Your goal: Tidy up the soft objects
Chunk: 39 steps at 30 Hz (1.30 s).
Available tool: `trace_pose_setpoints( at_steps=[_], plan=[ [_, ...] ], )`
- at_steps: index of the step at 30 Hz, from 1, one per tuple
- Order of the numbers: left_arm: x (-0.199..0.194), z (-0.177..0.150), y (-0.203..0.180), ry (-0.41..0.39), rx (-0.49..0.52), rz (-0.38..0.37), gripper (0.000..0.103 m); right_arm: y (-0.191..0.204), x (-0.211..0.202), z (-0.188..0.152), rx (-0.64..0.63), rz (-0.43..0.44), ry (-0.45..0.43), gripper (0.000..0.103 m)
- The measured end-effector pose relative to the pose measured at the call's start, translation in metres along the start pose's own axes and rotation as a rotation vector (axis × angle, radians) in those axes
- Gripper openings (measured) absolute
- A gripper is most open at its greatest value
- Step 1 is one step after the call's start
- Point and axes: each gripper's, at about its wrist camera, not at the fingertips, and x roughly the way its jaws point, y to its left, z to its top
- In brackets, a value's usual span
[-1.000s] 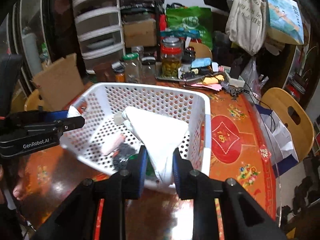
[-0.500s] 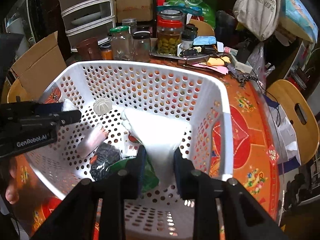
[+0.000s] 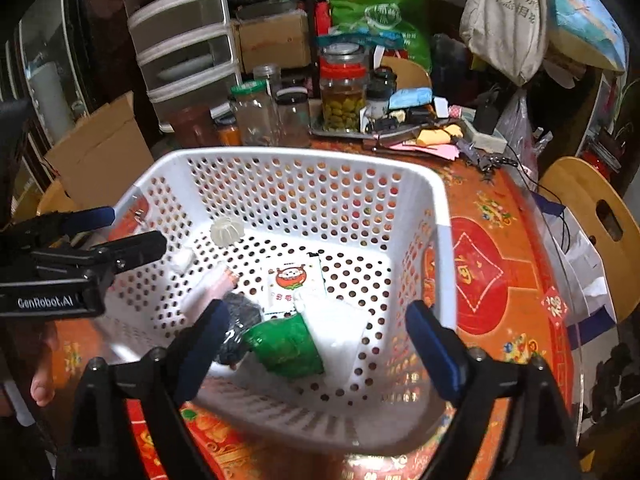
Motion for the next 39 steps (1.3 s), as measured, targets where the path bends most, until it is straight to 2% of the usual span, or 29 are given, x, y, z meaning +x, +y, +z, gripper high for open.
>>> trace_pose_setpoints(
  at_steps=[7, 10, 16, 18, 21, 24, 27, 31, 36, 39],
  plan=[
    [-0.051, -0.043, -0.006, -0.063, 0.046, 0.036, 0.103, -0.002, -0.040, -0.034, 0.048, 0.003, -0.044, 0.094],
    [-0.075, -0.073, -0.014, -0.071, 0.078, 0.044, 0.103, 0.001, -0.061, -0.056, 0.056, -0.032, -0.082, 0.094],
    [-0.116, -0.135, -0.016, -0.101, 0.035, 0.020, 0.103, 0.009, -0.092, -0.104, 0.068, -0.097, -0.122, 0.094],
    [-0.126, -0.153, -0.019, -0.113, 0.037, 0.024, 0.103, 0.014, -0.101, -0.122, 0.072, -0.090, -0.129, 0.094],
    [-0.140, -0.181, -0.029, -0.112, 0.055, 0.078, 0.103, 0.024, -0.113, -0.148, 0.072, -0.076, -0.126, 0.094],
    [-0.153, -0.200, -0.035, -0.103, 0.059, 0.062, 0.103, 0.033, -0.128, -0.166, 0.075, -0.069, -0.132, 0.094],
    [-0.169, -0.210, -0.039, -0.117, 0.051, 0.039, 0.103, 0.040, -0.148, -0.178, 0.078, -0.063, -0.154, 0.094],
    [-0.189, -0.208, -0.040, -0.150, 0.042, 0.051, 0.103, 0.047, -0.176, -0.180, 0.063, -0.054, -0.183, 0.094],
    [-0.210, -0.192, -0.040, -0.198, 0.037, 0.065, 0.103, 0.047, -0.206, -0.162, 0.050, -0.064, -0.241, 0.094],
    [-0.219, -0.185, -0.043, -0.221, 0.045, 0.081, 0.103, 0.045, -0.209, -0.151, 0.053, -0.058, -0.235, 0.094]
  ],
)
